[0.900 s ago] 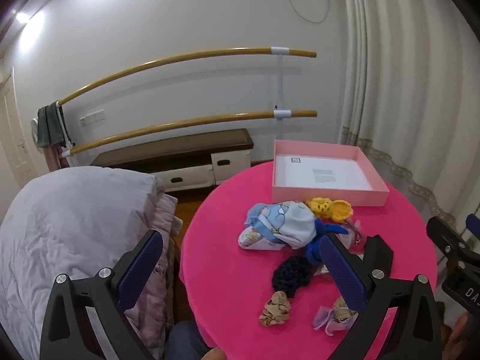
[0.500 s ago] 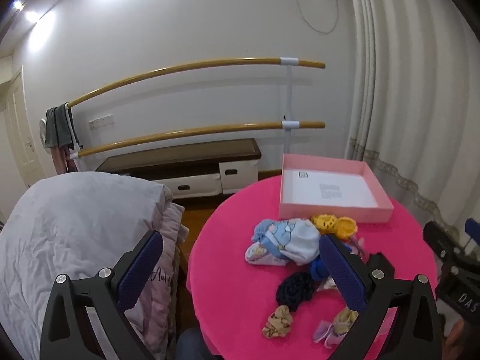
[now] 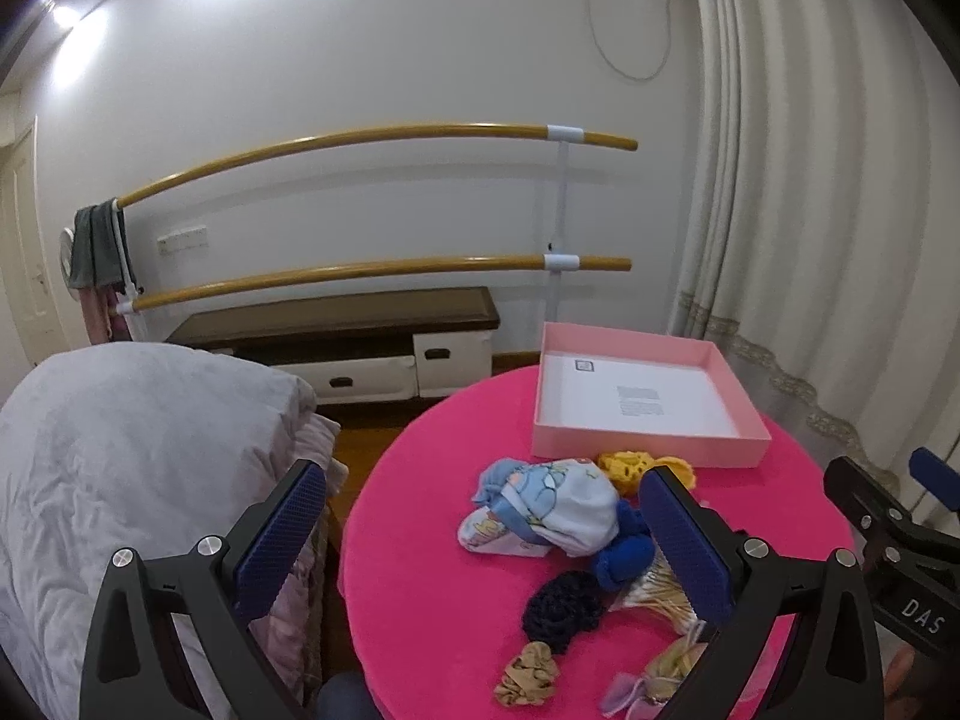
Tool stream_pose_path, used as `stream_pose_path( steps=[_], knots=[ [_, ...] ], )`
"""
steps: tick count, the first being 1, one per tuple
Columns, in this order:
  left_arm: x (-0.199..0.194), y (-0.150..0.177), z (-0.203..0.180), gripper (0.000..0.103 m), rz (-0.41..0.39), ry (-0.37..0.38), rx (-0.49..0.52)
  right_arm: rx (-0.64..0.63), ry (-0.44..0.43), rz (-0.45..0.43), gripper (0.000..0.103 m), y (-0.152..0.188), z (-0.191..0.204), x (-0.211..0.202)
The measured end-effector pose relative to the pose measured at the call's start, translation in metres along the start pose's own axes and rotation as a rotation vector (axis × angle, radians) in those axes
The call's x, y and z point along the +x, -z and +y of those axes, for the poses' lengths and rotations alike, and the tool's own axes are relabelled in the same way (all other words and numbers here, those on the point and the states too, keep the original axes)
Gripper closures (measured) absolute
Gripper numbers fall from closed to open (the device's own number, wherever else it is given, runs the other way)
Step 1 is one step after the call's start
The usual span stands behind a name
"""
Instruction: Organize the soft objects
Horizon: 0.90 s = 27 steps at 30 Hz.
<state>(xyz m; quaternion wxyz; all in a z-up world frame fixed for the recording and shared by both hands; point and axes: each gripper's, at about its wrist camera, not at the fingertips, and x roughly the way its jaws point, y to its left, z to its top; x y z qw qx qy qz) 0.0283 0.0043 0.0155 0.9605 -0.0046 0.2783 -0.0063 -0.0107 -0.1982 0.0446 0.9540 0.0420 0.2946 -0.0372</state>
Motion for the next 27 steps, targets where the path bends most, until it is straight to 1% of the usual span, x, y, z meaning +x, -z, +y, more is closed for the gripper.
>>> stream_pose_path(
  steps=[5,8,11,17,23,27],
  knots=[
    [0.0,-0.003,-0.001,0.0,-0.019,-0.018,0.006,-0.003,-0.01,0.002,0.0,-0.003,0.002,0.003],
    [-0.005,0.002,-0.005,0.0,-0.04,-0.031,0.024,-0.011,-0.014,-0.004,0.0,-0.004,0.006,0.002],
    [-0.004,0.003,-0.007,0.0,-0.044,-0.029,0.029,-0.014,-0.014,-0.011,0.0,-0.006,0.007,0.001],
    [-0.001,0.007,-0.004,0.0,-0.033,-0.019,0.025,-0.013,-0.002,-0.017,0.0,-0.008,0.003,-0.002],
    [0.0,0.006,-0.008,0.0,-0.024,-0.018,0.043,-0.015,-0.004,-0.019,0.0,-0.009,0.003,-0.002],
    [0.008,0.008,-0.009,0.0,0.002,-0.018,0.052,-0.016,-0.005,-0.012,0.0,-0.008,0.002,0.0]
  ],
)
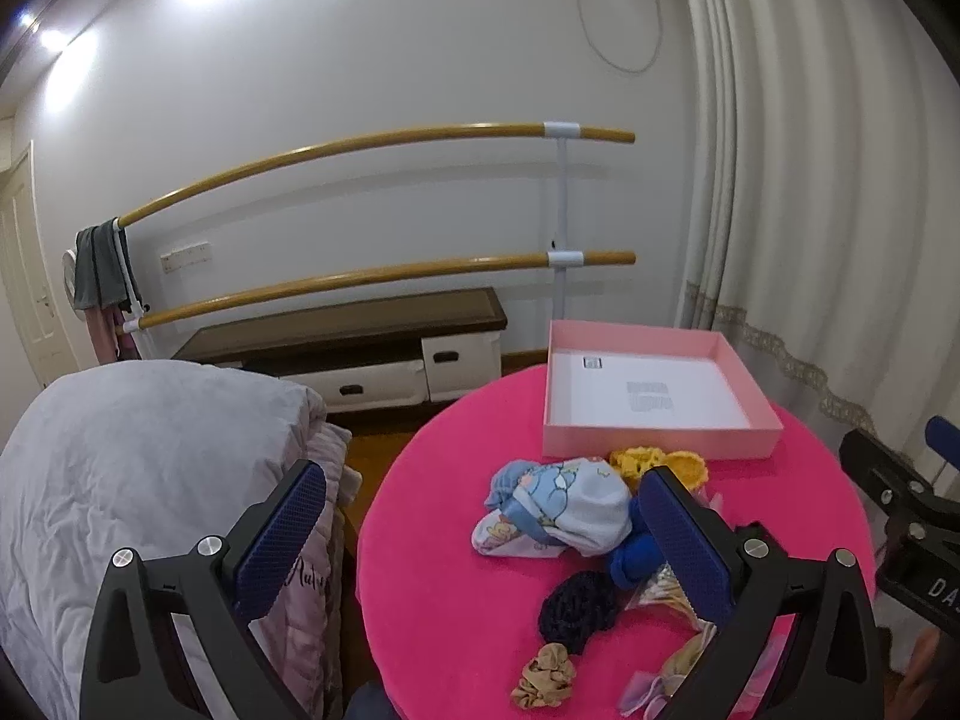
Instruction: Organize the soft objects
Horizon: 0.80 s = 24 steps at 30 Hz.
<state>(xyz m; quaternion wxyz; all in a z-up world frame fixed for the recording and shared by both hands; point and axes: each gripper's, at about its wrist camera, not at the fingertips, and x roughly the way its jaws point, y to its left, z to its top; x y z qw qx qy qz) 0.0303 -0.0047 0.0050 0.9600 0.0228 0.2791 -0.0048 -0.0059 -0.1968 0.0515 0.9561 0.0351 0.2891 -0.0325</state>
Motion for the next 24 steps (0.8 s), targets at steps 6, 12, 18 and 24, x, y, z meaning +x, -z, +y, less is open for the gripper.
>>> stream_pose_path(
  steps=[6,12,18,24],
  knots=[
    [0.027,0.005,-0.001,0.0,0.079,0.005,0.0,0.01,0.015,0.046,0.0,0.007,-0.011,0.014],
    [0.063,0.014,-0.002,0.0,0.161,0.017,0.008,0.021,0.038,0.118,0.0,0.022,-0.028,0.036],
    [0.115,0.032,-0.005,0.0,0.298,0.048,0.009,0.023,0.028,0.259,0.0,0.053,-0.041,0.071],
    [0.153,0.046,-0.019,0.0,0.369,0.075,0.065,0.056,-0.048,0.385,0.005,0.08,-0.043,0.102]
  ],
)
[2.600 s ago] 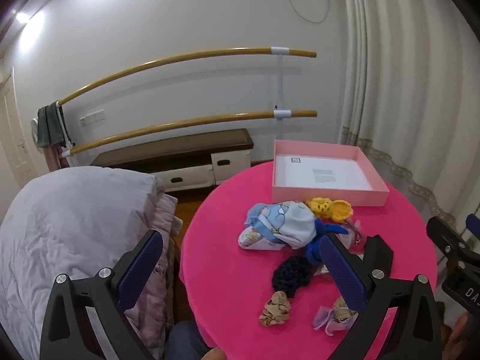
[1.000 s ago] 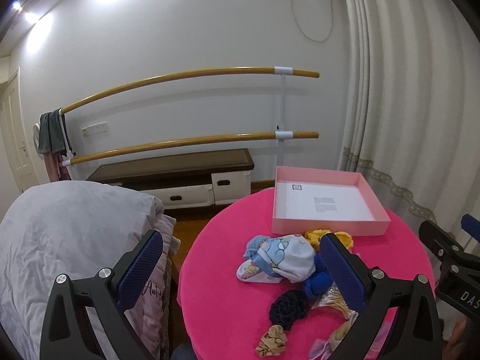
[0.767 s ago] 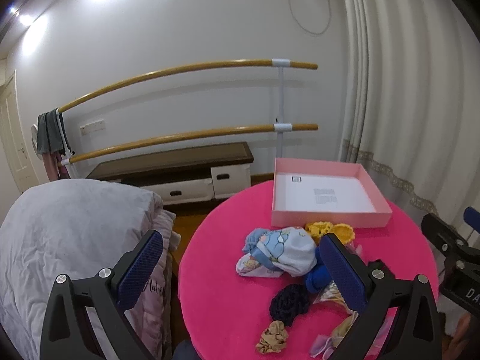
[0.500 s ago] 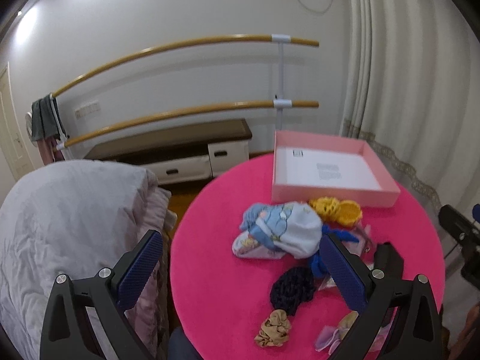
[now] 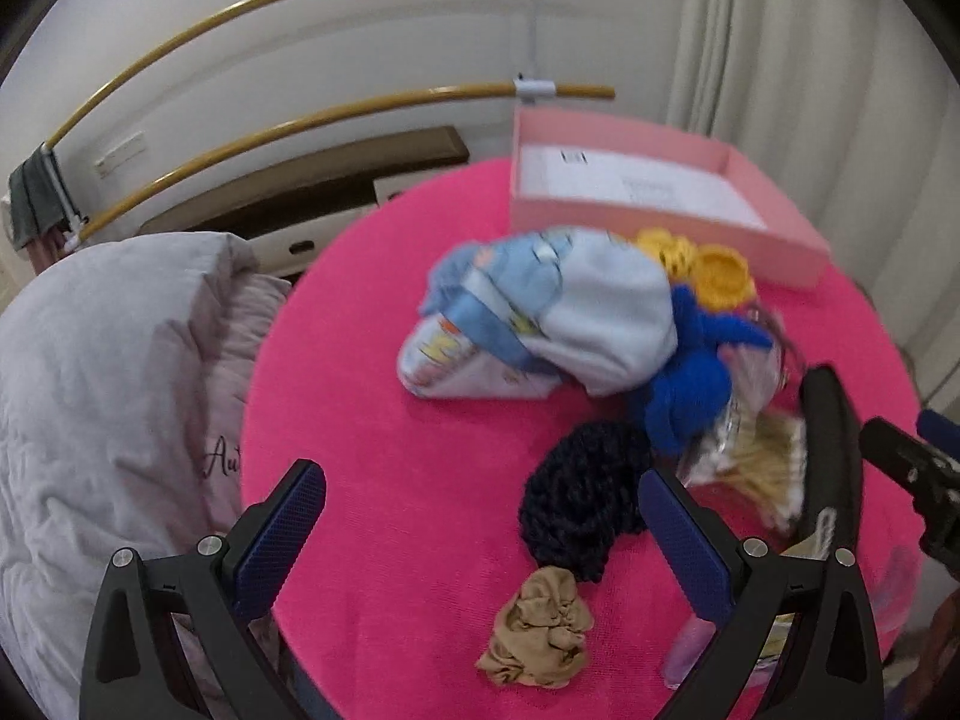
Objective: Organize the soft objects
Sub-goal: 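Grasp the black hair net with the left tool while the right grasps the black pouch, then carry both items into the pink box and open both tools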
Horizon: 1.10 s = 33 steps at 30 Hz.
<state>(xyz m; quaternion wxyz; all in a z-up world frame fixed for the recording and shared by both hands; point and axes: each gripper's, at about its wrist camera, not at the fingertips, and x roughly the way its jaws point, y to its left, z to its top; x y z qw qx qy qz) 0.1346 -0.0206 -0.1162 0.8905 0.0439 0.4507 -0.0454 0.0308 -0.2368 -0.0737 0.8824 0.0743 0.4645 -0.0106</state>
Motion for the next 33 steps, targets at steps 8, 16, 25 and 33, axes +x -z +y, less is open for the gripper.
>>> stream_pose_path(
  steps=[8,16,25,33],
  knots=[
    [0.056,-0.004,-0.019,0.006,0.092,0.009,0.079,0.081,-0.084,0.105,0.01,0.007,-0.01,0.035],
    [0.076,-0.015,-0.014,0.033,0.122,0.129,0.075,0.12,-0.174,0.131,0.03,0.009,-0.017,0.048],
    [0.083,-0.019,-0.027,0.087,0.12,0.212,0.123,0.146,-0.269,0.066,0.057,0.004,-0.025,0.029],
    [0.051,-0.023,-0.009,0.091,0.071,0.245,0.077,0.133,-0.235,-0.005,0.057,-0.009,-0.033,0.01]
  ],
)
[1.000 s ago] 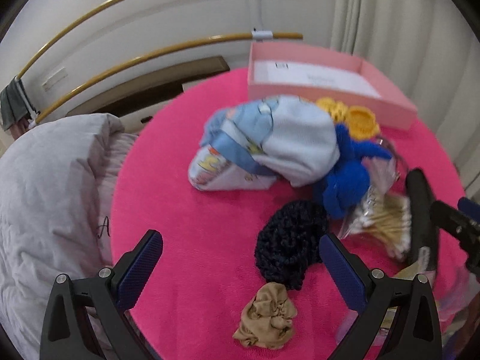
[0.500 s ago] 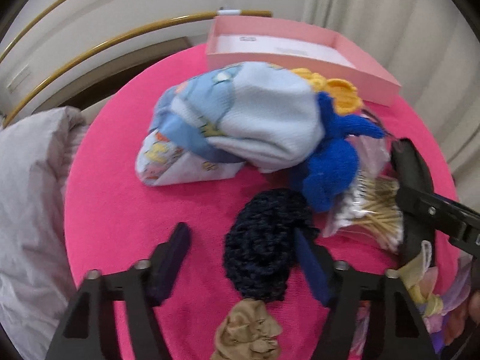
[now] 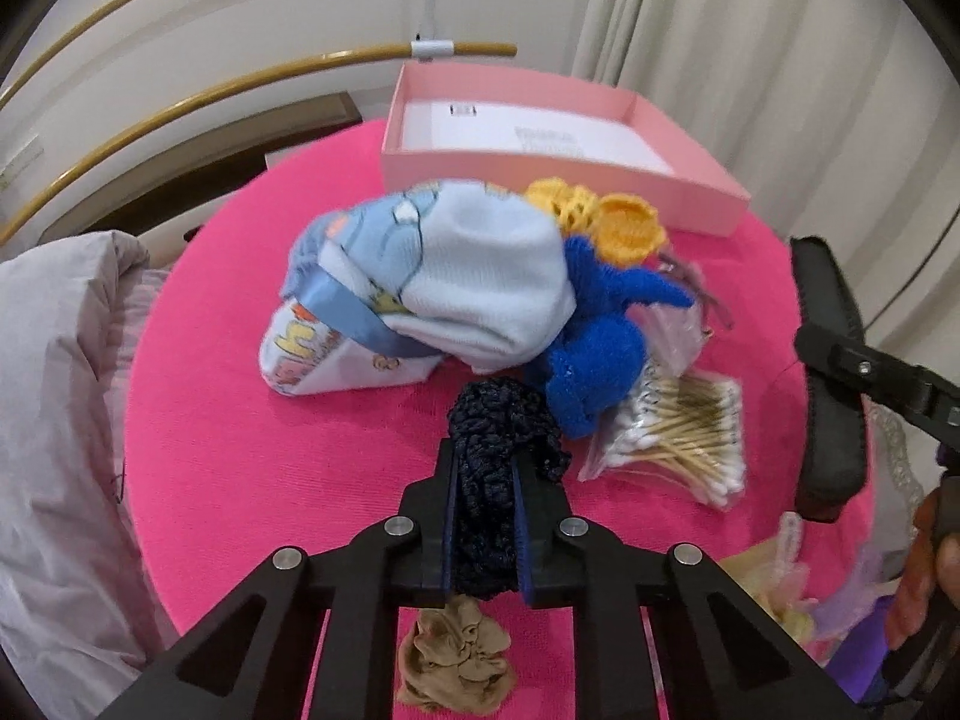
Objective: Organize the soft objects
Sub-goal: 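Carry both items into the pink box and open both tools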
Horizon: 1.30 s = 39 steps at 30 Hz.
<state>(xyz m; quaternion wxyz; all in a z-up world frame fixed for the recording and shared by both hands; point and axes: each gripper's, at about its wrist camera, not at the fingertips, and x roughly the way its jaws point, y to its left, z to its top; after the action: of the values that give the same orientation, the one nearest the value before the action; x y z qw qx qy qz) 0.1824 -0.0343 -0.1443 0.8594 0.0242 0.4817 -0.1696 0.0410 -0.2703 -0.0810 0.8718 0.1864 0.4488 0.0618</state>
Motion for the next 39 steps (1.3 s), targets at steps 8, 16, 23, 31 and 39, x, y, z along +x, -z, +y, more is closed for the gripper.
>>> stream_pose_path(
  steps=[8,16,23,31,39],
  knots=[
    [-0.063,0.008,0.006,0.091,-0.084,-0.003,-0.016,-0.038,-0.032,-0.019,0.057,-0.018,0.015,-0.008],
    [-0.111,-0.049,-0.005,0.091,-0.231,-0.034,0.003,-0.105,-0.02,-0.085,0.057,-0.078,0.025,-0.011],
    [-0.074,-0.134,-0.017,0.09,-0.253,-0.097,0.018,-0.173,0.036,-0.094,0.057,-0.164,0.038,0.018],
    [-0.001,-0.197,-0.041,0.09,-0.145,-0.092,-0.002,-0.199,0.157,0.046,0.056,-0.221,0.034,0.108],
    [0.059,-0.216,-0.049,0.086,0.034,-0.028,-0.052,-0.17,0.206,0.156,0.045,-0.234,0.014,0.172]
  ],
)
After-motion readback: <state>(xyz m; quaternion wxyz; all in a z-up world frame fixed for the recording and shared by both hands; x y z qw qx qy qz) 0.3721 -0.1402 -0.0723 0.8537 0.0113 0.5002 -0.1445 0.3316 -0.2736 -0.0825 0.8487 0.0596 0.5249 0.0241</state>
